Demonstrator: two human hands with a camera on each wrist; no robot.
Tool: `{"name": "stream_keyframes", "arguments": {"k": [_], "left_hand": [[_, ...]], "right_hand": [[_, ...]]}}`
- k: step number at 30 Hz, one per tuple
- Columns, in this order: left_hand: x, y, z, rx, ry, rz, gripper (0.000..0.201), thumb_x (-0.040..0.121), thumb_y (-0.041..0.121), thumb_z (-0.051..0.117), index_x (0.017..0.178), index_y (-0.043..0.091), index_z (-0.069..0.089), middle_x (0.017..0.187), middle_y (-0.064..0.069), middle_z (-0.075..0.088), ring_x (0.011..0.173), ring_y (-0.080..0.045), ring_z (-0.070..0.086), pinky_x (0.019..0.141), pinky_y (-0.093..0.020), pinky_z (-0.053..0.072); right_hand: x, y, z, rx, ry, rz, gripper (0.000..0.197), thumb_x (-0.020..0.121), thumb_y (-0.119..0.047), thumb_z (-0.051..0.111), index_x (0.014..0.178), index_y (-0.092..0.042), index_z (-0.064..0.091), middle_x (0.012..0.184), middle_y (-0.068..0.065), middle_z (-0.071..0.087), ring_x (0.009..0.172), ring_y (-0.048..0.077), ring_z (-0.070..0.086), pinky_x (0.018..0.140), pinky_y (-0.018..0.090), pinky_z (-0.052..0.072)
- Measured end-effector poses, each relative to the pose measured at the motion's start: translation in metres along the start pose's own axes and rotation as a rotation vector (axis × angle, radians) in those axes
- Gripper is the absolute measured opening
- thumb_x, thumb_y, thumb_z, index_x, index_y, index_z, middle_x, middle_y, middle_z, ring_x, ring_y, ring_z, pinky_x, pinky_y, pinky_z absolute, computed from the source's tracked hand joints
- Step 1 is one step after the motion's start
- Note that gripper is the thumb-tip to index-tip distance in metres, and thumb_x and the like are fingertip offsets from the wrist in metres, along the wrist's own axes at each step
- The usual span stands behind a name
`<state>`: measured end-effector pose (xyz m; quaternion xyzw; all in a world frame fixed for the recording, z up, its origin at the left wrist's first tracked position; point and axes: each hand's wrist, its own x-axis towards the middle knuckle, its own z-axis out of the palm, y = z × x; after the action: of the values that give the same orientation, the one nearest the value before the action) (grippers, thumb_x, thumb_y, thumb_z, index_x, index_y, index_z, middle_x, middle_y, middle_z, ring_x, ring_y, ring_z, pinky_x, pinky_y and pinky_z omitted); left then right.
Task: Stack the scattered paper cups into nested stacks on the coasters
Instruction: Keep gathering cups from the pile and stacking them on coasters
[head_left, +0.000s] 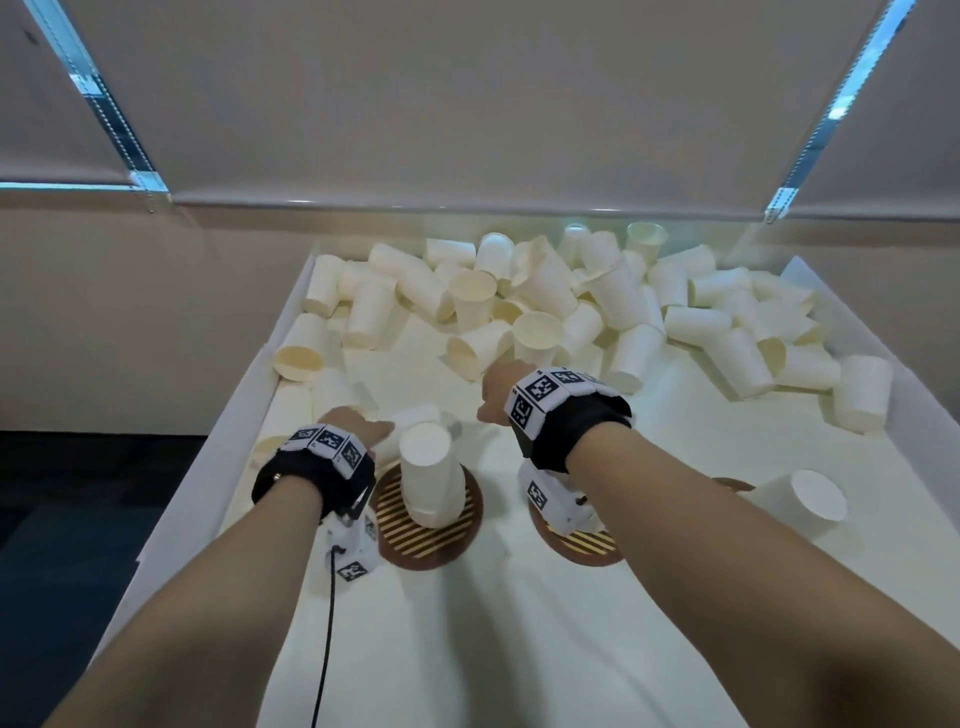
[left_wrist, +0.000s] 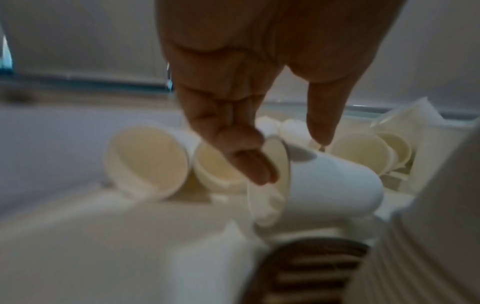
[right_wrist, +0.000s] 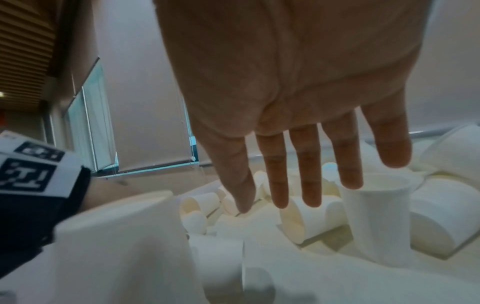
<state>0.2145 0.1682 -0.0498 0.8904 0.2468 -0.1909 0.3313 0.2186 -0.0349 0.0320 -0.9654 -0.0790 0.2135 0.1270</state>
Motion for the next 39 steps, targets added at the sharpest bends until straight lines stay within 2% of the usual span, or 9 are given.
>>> {"name": "stream_keyframes", "arguments": {"k": [4,7,11,15,19,28,34,37,39], "left_hand": [[-0.001,0.01,-0.016,-0.28,0.013,0.12,0.03,0.088,0.032,0.062,0.067,0.012,0.058,0.066,-0.005,0.056,0.062,-0.02,0.05,0.057,-0.024,0.037],[-0.007,0.029,-0.03,-0.409,-0.026,0.279,0.028,0.09,0.033,0.059,0.068,0.016,0.062,0.062,-0.002,0.05,0.059,-0.016,0.043,0.055,-0.024,0.033],[-0.005,0.044,-0.038,-0.571,0.024,0.326,0.03,0.096,0.038,0.048,0.089,0.015,0.067,0.077,-0.003,0.062,0.069,-0.017,0.052,0.06,-0.026,0.039],[0.017,0.022,-0.032,0.019,0.375,0.326,0.024,0.089,0.012,0.053,0.108,0.017,0.066,0.127,-0.007,0.055,0.116,-0.027,0.048,0.092,-0.036,0.042],[0.026,-0.004,-0.014,0.405,0.18,0.203,0.047,0.082,0.002,0.054,0.122,0.026,0.056,0.149,-0.002,0.027,0.131,-0.029,0.03,0.102,-0.04,0.038],[0.008,0.016,-0.036,-0.259,0.6,0.405,0.03,0.094,0.005,0.042,0.114,0.007,0.064,0.106,-0.022,0.063,0.095,-0.035,0.057,0.072,-0.029,0.04],[-0.021,0.044,-0.054,-0.508,0.24,0.551,0.029,0.084,0.003,0.054,0.103,0.022,0.064,0.101,-0.004,0.063,0.101,-0.027,0.059,0.083,-0.036,0.052],[-0.04,0.056,-0.053,-0.452,0.122,0.636,0.036,0.088,-0.002,0.052,0.116,0.02,0.055,0.093,-0.001,0.058,0.079,-0.016,0.053,0.058,-0.01,0.046],[-0.048,0.059,-0.053,-0.47,0.106,0.65,0.039,0.089,-0.008,0.049,0.122,0.013,0.055,0.091,-0.001,0.059,0.073,-0.013,0.054,0.051,-0.007,0.046]], "right_hand": [[0.014,-0.007,-0.005,0.019,-0.04,-0.005,0.055,0.083,-0.027,0.066,0.132,-0.007,0.048,0.133,0.015,0.053,0.121,0.034,0.052,0.097,0.04,0.044],[0.022,-0.016,-0.011,0.063,-0.036,-0.045,0.079,0.078,-0.031,0.073,0.144,-0.014,0.032,0.141,0.009,0.045,0.127,0.029,0.046,0.101,0.037,0.039],[0.031,-0.027,-0.011,0.141,-0.007,-0.069,0.069,0.077,-0.029,0.074,0.136,-0.016,0.042,0.131,0.007,0.055,0.119,0.026,0.052,0.092,0.031,0.04],[0.038,-0.023,-0.007,0.134,0.013,-0.025,0.069,0.075,-0.022,0.075,0.136,-0.014,0.043,0.134,0.009,0.051,0.123,0.029,0.05,0.098,0.034,0.041],[0.038,-0.01,-0.003,0.152,0.031,0.011,0.071,0.074,-0.015,0.074,0.137,-0.015,0.042,0.137,0.012,0.048,0.125,0.03,0.047,0.099,0.035,0.04],[0.029,0.005,-0.018,0.051,0.04,0.044,0.067,0.081,-0.004,0.063,0.14,-0.014,0.034,0.13,0.009,0.053,0.114,0.027,0.056,0.089,0.029,0.045],[0.014,0.005,-0.027,0.383,0.152,-0.143,0.069,0.072,-0.005,0.074,0.133,-0.02,0.045,0.115,0.003,0.056,0.104,0.02,0.054,0.076,0.025,0.04],[0.001,-0.007,-0.034,0.614,0.205,-0.289,0.066,0.064,-0.015,0.083,0.123,-0.024,0.055,0.115,0.0,0.058,0.097,0.018,0.056,0.074,0.022,0.049],[-0.009,-0.016,-0.04,0.726,0.271,-0.333,0.061,0.065,-0.023,0.084,0.12,-0.027,0.056,0.107,-0.005,0.059,0.094,0.015,0.058,0.08,0.023,0.051]]}}
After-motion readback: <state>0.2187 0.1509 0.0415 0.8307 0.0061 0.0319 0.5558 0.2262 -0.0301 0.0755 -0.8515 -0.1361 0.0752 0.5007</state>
